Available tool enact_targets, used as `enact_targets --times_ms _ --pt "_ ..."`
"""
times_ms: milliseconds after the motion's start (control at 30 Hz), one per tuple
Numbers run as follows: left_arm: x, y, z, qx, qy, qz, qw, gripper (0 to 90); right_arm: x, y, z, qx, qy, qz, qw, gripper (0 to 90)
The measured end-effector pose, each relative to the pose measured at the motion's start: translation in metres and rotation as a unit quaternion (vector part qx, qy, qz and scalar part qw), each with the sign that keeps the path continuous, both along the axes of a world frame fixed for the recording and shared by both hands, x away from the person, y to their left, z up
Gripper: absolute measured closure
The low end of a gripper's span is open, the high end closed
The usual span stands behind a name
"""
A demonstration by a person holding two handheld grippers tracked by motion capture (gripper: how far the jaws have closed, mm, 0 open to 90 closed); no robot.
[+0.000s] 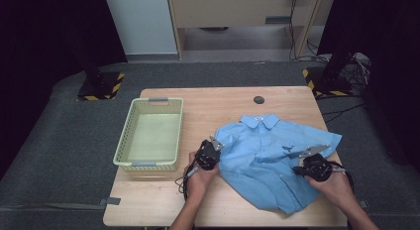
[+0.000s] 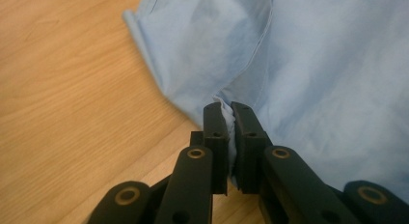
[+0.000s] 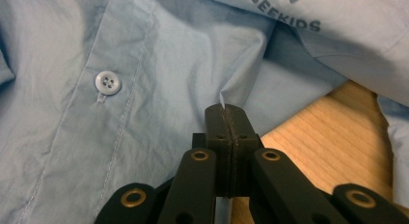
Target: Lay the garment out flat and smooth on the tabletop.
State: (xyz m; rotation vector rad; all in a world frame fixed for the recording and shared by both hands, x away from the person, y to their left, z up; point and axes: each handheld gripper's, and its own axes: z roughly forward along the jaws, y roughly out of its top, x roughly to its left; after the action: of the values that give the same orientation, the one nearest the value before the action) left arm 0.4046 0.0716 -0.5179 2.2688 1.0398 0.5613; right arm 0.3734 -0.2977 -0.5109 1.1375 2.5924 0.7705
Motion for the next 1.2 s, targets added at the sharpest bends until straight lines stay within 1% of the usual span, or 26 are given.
enact_targets --times_ms 133,200,333,400,467,567,700,733,900,1033,1200 --pt "-0.004 0.007 -0.001 0.005 -0.009 0.012 0.9999 86.2 -0.001 -0.005 0.000 0.003 0.001 -0.007 1.0000 90.0" --pt "-0.006 0.010 0.000 0.003 -0.013 0.018 0.9998 85.6 -0.002 -0.007 0.000 0.004 -0.001 -0.009 0.9999 90.0" --pt "-0.007 0.015 -0.001 -0.004 -0.006 0.026 0.9996 85.1 -0.005 -0.008 0.000 0.003 -0.003 -0.008 1.0000 90.0" --pt "-0.006 0.015 -0.003 -0.008 0.000 0.018 0.9998 84.6 -0.006 -0.009 0.001 0.005 -0.004 -0.010 0.9999 90.0" --pt "-0.006 0.014 -0.004 -0.014 -0.002 0.011 0.9998 80.6 -0.006 -0.009 0.001 0.005 -0.004 -0.010 0.9999 90.0" --pt "-0.004 0.010 0.001 -0.018 -0.008 0.004 0.9998 67.9 -0.007 -0.008 0.000 0.006 -0.004 -0.010 0.9999 90.0" --pt "-0.002 -0.001 0.008 -0.024 -0.017 -0.006 0.9996 53.9 -0.006 -0.008 0.000 0.005 -0.005 -0.007 0.9999 90.0" --pt "-0.001 -0.005 0.010 -0.020 -0.017 -0.011 0.9996 50.9 -0.007 -0.008 0.000 0.005 -0.004 -0.007 1.0000 89.9" --pt "0.006 -0.027 0.013 -0.003 -0.015 -0.033 0.9993 45.6 -0.007 -0.006 0.000 0.006 -0.003 -0.006 1.0000 89.7" --pt "0.013 -0.043 0.015 -0.007 -0.013 -0.043 0.9990 41.9 -0.007 -0.006 -0.001 0.004 -0.003 -0.003 1.0000 89.6" --pt "0.026 -0.060 0.018 -0.018 0.002 -0.048 0.9987 40.3 -0.008 -0.005 -0.001 0.005 -0.004 -0.003 1.0000 89.4"
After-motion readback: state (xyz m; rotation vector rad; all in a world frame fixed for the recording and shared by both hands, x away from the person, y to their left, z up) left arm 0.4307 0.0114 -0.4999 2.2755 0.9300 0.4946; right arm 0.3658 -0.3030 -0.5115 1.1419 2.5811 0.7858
